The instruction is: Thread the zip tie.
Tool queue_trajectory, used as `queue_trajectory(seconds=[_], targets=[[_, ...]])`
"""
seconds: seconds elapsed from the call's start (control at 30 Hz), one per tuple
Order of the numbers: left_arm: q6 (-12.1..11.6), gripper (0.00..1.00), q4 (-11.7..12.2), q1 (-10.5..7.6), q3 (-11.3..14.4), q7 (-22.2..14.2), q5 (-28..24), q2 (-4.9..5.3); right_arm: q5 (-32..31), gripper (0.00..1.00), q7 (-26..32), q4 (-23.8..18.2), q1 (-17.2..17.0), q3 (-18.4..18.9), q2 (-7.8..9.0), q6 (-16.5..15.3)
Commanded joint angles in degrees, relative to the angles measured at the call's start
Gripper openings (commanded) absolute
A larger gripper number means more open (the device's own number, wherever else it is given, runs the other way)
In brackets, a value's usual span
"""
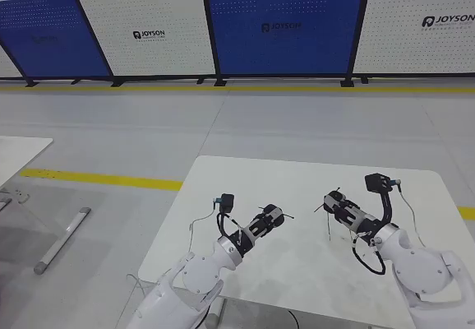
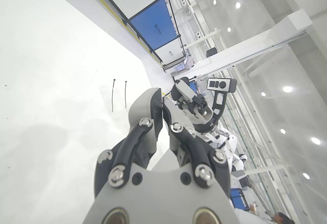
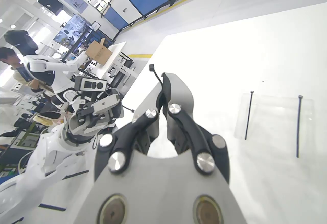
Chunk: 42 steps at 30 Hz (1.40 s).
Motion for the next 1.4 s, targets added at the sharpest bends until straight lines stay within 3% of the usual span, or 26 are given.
queue_trajectory(seconds=[0.0, 0.67, 0.97, 1.3, 1.37], targets=[[0.0, 0.00, 0.0, 0.00, 0.0, 0.0, 0.0, 0.00, 0.0, 0.00, 0.0, 0.0, 0.0, 0.0, 0.00, 0.0], [0.0, 0.00, 0.0, 0.00, 0.0, 0.0, 0.0, 0.00, 0.0, 0.00, -0.3, -0.1, -0.1, 0.0, -0.01, -0.1], [0.0, 0.00, 0.0, 0.00, 0.0, 0.0, 0.0, 0.00, -0.5, 0.00, -15.8, -1.4, -5.0, -1.1, -0.85, -1.7], [0.0, 0.00, 0.0, 0.00, 0.0, 0.0, 0.0, 0.00, -0.7, 0.00, -16.1, -1.6, -5.3, -1.3, -0.89, -1.6], [0.3, 0.00, 0.0, -0.34, -0.1, 1.5, 1.3, -0.04, -0.7, 0.00, -16.1, -1.6, -5.3, -1.3, -0.89, -1.6]])
